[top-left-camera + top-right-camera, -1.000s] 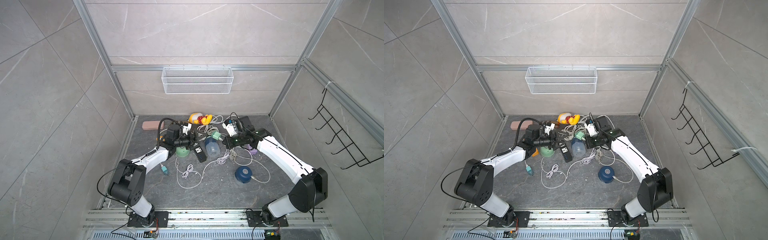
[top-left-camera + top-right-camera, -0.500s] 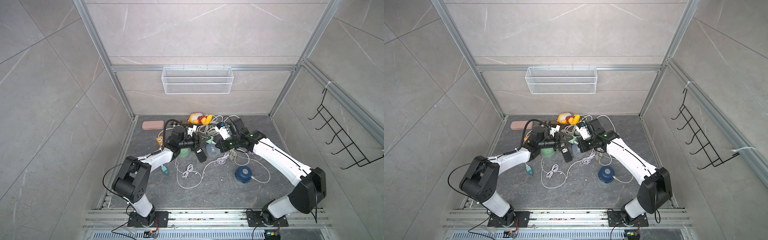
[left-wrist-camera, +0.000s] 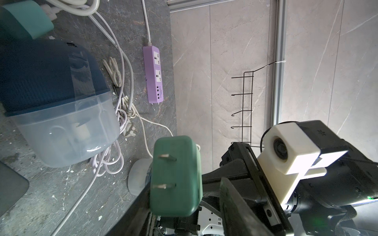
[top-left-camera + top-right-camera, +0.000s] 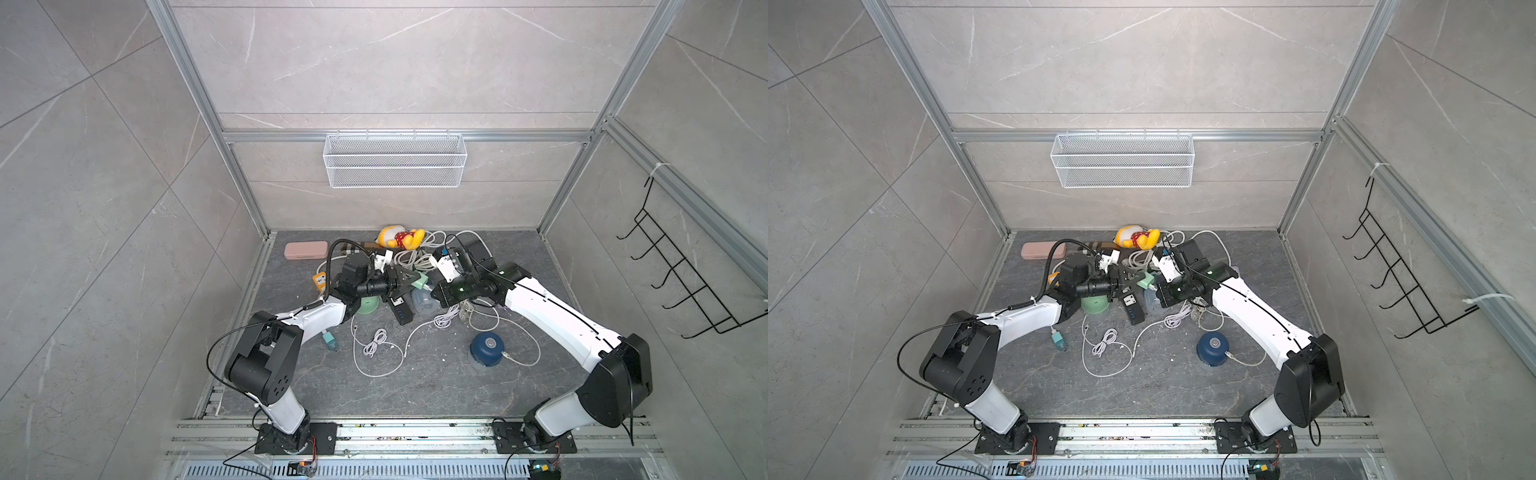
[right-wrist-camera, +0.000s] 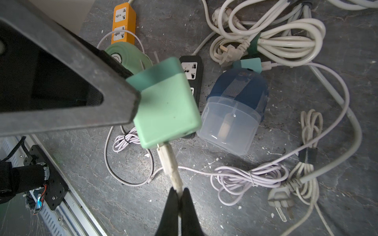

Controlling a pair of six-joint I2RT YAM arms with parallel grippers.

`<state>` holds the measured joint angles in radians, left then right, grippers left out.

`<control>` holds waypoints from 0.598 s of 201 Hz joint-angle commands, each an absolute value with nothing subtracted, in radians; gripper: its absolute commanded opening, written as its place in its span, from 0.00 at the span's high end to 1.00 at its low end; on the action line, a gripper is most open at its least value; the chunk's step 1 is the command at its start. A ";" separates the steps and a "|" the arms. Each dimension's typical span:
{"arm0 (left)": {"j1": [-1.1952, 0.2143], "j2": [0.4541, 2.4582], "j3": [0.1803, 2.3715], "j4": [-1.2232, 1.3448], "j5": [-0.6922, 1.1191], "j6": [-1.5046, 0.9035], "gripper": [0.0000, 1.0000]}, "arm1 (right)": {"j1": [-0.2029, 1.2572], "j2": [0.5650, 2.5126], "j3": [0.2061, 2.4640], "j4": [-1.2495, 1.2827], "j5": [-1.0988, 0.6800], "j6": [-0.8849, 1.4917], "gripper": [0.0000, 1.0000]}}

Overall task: Charge the cordless meat grinders
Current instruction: Pick up the plug from the center of the board.

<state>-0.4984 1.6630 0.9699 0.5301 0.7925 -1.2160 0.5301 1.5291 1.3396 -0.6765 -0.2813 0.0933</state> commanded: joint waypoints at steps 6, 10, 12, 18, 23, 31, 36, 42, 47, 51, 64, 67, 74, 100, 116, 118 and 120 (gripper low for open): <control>-0.494 1.672 0.966 0.600 0.809 -1.235 0.54 | 0.538 1.489 1.334 -0.673 -0.291 0.081 1.00; -0.494 1.672 0.965 0.601 0.810 -1.235 0.55 | 0.538 1.489 1.335 -0.674 -0.291 0.081 1.00; -0.494 1.673 0.966 0.601 0.810 -1.236 0.55 | 0.538 1.489 1.335 -0.675 -0.290 0.080 1.00; -0.495 1.674 0.965 0.601 0.813 -1.235 0.56 | 0.538 1.488 1.335 -0.675 -0.290 0.080 1.00; -0.494 1.675 0.965 0.601 0.816 -1.236 0.56 | 0.538 1.488 1.337 -0.675 -0.291 0.079 1.00; -0.493 1.676 0.965 0.601 0.818 -1.235 0.58 | 0.539 1.487 1.337 -0.675 -0.291 0.078 1.00; -0.494 1.677 0.963 0.601 0.818 -1.234 0.59 | 0.540 1.486 1.336 -0.675 -0.292 0.078 1.00; -0.494 1.677 0.962 0.600 0.818 -1.236 0.60 | 0.540 1.485 1.336 -0.676 -0.292 0.076 1.00; -0.494 1.678 0.961 0.601 0.818 -1.235 0.61 | 0.540 1.485 1.336 -0.676 -0.294 0.076 1.00; -0.493 1.677 0.961 0.601 0.818 -1.235 0.61 | 0.540 1.484 1.337 -0.676 -0.294 0.075 1.00; -0.493 1.680 0.959 0.601 0.818 -1.235 0.64 | 0.541 1.482 1.337 -0.678 -0.293 0.072 1.00; -0.494 1.680 0.959 0.601 0.819 -1.235 0.64 | 0.541 1.482 1.337 -0.678 -0.293 0.072 1.00; -0.494 1.680 0.957 0.603 0.819 -1.236 0.66 | 0.542 1.479 1.335 -0.679 -0.293 0.071 1.00; -0.495 1.679 0.956 0.615 0.824 -1.241 0.66 | 0.543 1.471 1.334 -0.685 -0.291 0.061 1.00; -0.495 1.676 0.954 0.619 0.824 -1.245 0.59 | 0.543 1.466 1.332 -0.690 -0.286 0.057 1.00; -0.495 1.677 0.953 0.619 0.824 -1.245 0.58 | 0.543 1.466 1.332 -0.689 -0.286 0.057 1.00; -0.494 1.677 0.954 0.620 0.824 -1.245 0.58 | 0.544 1.465 1.332 -0.690 -0.286 0.056 1.00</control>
<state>-0.4984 1.6764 0.9600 0.5774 0.7971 -1.2419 0.5365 1.5085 1.3384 -0.6838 -0.2810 0.0776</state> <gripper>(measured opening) 0.392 0.049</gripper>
